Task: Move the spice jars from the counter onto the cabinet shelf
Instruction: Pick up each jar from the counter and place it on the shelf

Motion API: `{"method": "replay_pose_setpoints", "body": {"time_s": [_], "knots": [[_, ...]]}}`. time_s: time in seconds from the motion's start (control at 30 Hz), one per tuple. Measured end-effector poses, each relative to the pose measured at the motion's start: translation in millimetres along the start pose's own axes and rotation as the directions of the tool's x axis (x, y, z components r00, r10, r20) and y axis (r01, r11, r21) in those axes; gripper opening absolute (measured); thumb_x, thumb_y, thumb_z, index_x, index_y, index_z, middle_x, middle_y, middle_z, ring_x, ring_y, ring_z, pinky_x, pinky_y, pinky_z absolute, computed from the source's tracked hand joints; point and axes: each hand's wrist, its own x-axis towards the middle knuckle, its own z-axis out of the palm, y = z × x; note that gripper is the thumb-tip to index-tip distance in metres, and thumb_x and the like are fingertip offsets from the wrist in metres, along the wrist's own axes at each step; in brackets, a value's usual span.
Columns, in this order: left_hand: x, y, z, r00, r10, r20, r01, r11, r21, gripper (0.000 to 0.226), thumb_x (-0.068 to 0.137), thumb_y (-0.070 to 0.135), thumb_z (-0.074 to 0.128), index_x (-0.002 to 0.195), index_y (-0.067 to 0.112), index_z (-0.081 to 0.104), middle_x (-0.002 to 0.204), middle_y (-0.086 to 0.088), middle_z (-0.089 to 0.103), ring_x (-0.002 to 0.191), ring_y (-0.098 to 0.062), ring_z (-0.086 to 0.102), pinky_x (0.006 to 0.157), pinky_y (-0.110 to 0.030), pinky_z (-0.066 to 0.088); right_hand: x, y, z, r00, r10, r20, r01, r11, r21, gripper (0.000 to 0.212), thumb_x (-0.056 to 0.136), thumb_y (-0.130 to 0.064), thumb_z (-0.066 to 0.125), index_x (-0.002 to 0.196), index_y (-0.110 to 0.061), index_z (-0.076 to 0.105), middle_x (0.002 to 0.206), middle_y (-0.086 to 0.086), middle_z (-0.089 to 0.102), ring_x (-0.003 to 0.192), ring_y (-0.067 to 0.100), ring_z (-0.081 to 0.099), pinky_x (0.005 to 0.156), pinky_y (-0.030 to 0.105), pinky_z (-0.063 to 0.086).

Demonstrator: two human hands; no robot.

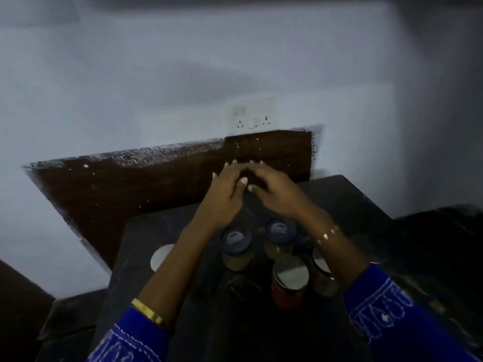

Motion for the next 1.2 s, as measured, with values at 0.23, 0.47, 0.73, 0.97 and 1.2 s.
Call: {"method": "replay_pose_setpoints", "body": {"time_s": [0.23, 0.47, 0.73, 0.97, 1.2], "knots": [[-59.1, -31.5, 66.4, 0.954, -0.240, 0.182, 0.268, 0.952, -0.150, 0.043, 0.100, 0.018, 0.035, 0.142, 0.012, 0.035, 0.153, -0.007, 0.030, 0.145, -0.018, 0.019, 0.121, -0.036, 0.015, -73.6, 51.7, 46.6, 0.942, 0.299, 0.153, -0.317, 0.943, 0.106, 0.054, 0.093, -0.013, 0.054, 0.144, -0.013, 0.034, 0.153, 0.006, 0.031, 0.144, 0.019, 0.025, 0.118, 0.037, 0.027], [-89.2, -36.3, 112.6, 0.908, -0.296, 0.297, 0.373, 0.894, -0.248, 0.033, 0.098, 0.005, 0.035, 0.130, 0.003, 0.047, 0.114, 0.004, 0.045, 0.100, 0.003, 0.043, 0.066, 0.012, 0.032, -111.3, 85.1, 61.0, 0.885, 0.414, 0.215, -0.419, 0.908, -0.024, 0.072, 0.083, -0.025, 0.067, 0.145, -0.017, 0.032, 0.153, 0.005, 0.029, 0.142, 0.020, 0.028, 0.114, 0.032, 0.029], [-105.5, -49.5, 145.0, 0.811, -0.414, 0.414, 0.562, 0.749, -0.351, 0.033, 0.098, 0.004, 0.036, 0.127, 0.005, 0.051, 0.123, -0.008, 0.057, 0.105, -0.011, 0.050, 0.071, -0.003, 0.043, -129.6, 101.9, 94.0, 0.927, 0.365, 0.082, -0.356, 0.928, -0.108, 0.085, 0.072, -0.039, 0.073, 0.142, -0.013, 0.034, 0.134, 0.008, 0.044, 0.126, 0.022, 0.044, 0.102, 0.024, 0.035], [-107.2, -58.2, 133.0, 0.752, -0.500, 0.429, 0.654, 0.647, -0.391, 0.033, 0.099, 0.011, 0.035, 0.127, 0.004, 0.052, 0.126, -0.015, 0.057, 0.106, -0.017, 0.053, 0.077, -0.018, 0.045, -121.3, 103.5, 85.1, 0.890, 0.452, 0.065, -0.455, 0.865, 0.212, 0.087, 0.061, -0.019, 0.084, 0.137, -0.018, 0.043, 0.133, 0.005, 0.049, 0.124, 0.019, 0.048, 0.100, 0.028, 0.045], [-106.7, -69.3, 99.2, 0.640, -0.465, 0.612, 0.726, 0.103, -0.680, 0.044, 0.097, 0.038, 0.033, 0.135, 0.018, 0.041, 0.130, -0.016, 0.052, 0.101, -0.028, 0.058, 0.081, -0.039, 0.051, -99.4, 79.0, 58.8, 0.945, 0.313, 0.099, -0.236, 0.437, 0.868, 0.058, 0.059, -0.021, 0.072, 0.114, -0.028, 0.055, 0.116, 0.009, 0.062, 0.109, 0.029, 0.059, 0.086, 0.041, 0.051]]}}
